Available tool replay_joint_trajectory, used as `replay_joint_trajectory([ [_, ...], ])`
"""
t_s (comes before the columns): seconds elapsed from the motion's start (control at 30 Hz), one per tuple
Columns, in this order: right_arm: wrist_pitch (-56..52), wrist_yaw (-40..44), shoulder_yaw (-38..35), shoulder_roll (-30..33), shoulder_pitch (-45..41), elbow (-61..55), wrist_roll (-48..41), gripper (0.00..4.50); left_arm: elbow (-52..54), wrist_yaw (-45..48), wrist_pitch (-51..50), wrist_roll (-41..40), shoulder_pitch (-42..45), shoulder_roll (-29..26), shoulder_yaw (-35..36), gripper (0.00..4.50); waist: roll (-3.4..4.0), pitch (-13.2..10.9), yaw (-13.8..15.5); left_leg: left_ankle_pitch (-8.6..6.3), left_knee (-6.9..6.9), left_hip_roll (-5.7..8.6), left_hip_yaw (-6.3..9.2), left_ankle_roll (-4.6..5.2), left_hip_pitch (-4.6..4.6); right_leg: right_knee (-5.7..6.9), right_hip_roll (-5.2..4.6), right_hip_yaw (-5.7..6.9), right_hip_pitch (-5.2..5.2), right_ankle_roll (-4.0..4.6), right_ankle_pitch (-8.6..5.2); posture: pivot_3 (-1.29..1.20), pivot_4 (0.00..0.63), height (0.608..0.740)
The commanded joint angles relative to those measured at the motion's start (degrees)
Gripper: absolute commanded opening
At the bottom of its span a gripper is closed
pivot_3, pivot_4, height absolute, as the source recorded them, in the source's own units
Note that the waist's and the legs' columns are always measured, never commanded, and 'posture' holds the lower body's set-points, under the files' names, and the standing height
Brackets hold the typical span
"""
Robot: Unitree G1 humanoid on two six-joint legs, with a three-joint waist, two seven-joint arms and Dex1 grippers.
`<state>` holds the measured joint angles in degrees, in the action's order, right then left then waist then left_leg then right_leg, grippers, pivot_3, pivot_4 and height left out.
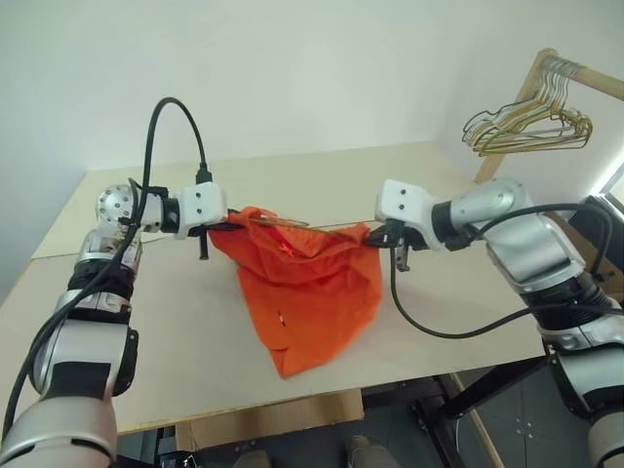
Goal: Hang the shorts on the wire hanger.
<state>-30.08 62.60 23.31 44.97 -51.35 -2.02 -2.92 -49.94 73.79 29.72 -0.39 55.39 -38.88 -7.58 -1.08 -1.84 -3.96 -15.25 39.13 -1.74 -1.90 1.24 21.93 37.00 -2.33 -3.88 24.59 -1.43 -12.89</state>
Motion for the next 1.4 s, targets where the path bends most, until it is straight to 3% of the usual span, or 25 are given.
replay_joint_trajectory([
  [0.03,7.9,-1.2,-3.5,0.0,-0.3,-0.5,1.4,0.04,3.0,-0.7,-1.1,-2.8,-0.4,0.5,2.3,0.0,0.0,0.0,0.0,0.0,0.0,0.0,0.0,0.0,0.01,0.0,0.0,0.0,0.0,0.0,0.0,-0.03,0.0,0.74],
  [0.13,14.5,0.6,-3.2,1.4,0.0,0.1,3.0,0.23,3.6,-0.8,-3.0,-3.8,-0.9,1.7,2.9,0.0,0.0,0.0,0.0,0.0,0.01,0.0,0.0,0.0,0.01,0.0,0.0,-0.01,0.0,0.0,0.0,-0.04,0.0,0.74],
  [0.23,20.9,3.3,-3.8,2.4,0.7,0.9,2.8,1.02,4.0,-0.4,-5.1,-5.3,-0.9,2.7,3.7,0.0,0.0,0.0,0.1,0.0,0.01,0.01,0.0,0.0,0.02,-0.03,-0.01,0.0,-0.01,0.0,0.0,-0.05,0.0,0.74],
  [0.37,26.9,1.0,-2.8,2.7,-1.4,7.0,8.8,2.39,4.1,0.5,-6.3,-5.8,-0.4,2.8,3.8,0.0,0.0,0.0,-0.1,0.0,0.01,0.01,-0.01,0.0,-0.02,-0.02,-0.01,-0.01,-0.02,0.0,0.0,-0.05,0.0,0.74],
  [0.57,23.0,2.1,-4.4,0.5,-4.6,12.6,9.5,2.39,4.1,0.7,-8.8,-6.6,0.1,3.0,4.3,0.0,0.0,0.0,-0.4,0.0,-0.01,0.0,-0.04,0.0,-0.09,0.01,0.01,-0.05,-0.03,0.03,0.01,-0.04,0.0,0.74],
  [0.87,28.8,5.1,-7.0,-1.8,-3.0,11.8,4.9,2.39,5.0,1.5,-10.1,-7.5,-0.2,3.8,4.5,0.0,0.0,0.0,-0.2,0.0,0.0,0.01,-0.02,0.0,-0.05,-0.03,0.0,-0.05,-0.05,0.03,0.02,-0.05,0.0,0.74],
  [1.0,24.4,9.8,-8.0,-2.6,-4.0,10.5,-0.1,2.39,4.2,2.1,-9.8,-7.4,0.9,4.6,4.3,0.0,0.0,0.0,-0.2,0.0,0.0,0.01,-0.02,0.0,-0.08,-0.01,0.0,-0.05,-0.07,0.03,0.02,-0.05,0.0,0.74],
  [1.4,15.0,14.4,-6.2,-4.7,-7.1,13.8,0.2,2.39,1.4,3.6,-5.0,-5.1,3.2,6.4,2.5,0.0,0.0,0.0,-0.2,0.0,0.0,0.01,-0.02,0.0,-0.14,0.01,0.01,-0.05,-0.1,0.04,0.02,-0.05,0.0,0.74],
])
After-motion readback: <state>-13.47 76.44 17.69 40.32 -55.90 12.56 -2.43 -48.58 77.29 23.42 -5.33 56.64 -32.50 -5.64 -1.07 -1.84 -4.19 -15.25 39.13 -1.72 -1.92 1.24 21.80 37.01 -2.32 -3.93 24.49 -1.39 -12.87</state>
